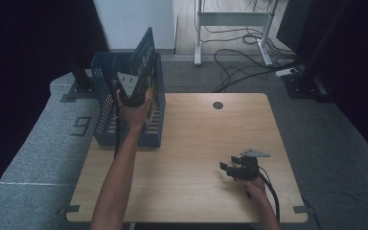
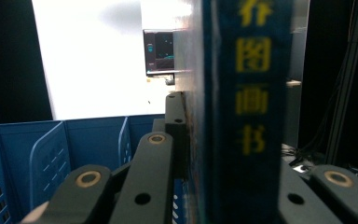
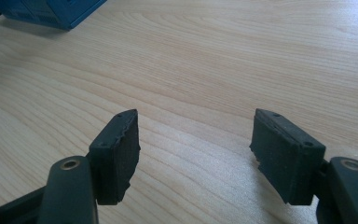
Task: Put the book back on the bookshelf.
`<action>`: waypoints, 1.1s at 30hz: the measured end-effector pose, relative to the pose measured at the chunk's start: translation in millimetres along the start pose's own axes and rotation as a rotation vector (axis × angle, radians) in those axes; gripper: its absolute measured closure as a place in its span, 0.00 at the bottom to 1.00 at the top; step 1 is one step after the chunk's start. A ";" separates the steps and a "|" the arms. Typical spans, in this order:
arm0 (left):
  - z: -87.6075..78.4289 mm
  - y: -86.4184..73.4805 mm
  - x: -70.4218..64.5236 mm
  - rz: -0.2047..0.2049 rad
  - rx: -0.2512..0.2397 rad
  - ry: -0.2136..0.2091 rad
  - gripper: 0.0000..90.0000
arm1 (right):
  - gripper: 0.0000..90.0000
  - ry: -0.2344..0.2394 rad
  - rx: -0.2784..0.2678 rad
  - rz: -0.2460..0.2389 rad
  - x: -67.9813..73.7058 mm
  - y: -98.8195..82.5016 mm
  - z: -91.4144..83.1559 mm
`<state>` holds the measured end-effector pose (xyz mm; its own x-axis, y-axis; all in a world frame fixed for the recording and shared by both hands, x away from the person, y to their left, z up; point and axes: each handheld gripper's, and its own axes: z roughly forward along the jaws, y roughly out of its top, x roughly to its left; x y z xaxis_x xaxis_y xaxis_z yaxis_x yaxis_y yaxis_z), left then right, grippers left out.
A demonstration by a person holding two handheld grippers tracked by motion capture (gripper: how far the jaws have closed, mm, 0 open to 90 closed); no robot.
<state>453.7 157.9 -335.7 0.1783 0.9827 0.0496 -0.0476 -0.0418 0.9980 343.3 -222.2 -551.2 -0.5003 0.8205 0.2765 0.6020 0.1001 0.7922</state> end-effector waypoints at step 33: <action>11.1 -49.2 -12.0 0.047 0.028 0.018 0.91 | 0.36 -0.009 -0.011 -0.008 1.4 -3.5 -5.9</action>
<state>464.8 146.2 -384.9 0.1590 0.9826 0.0957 -0.0282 -0.0924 0.9953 336.8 -224.7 -550.4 -0.4990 0.8249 0.2655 0.5916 0.1004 0.8000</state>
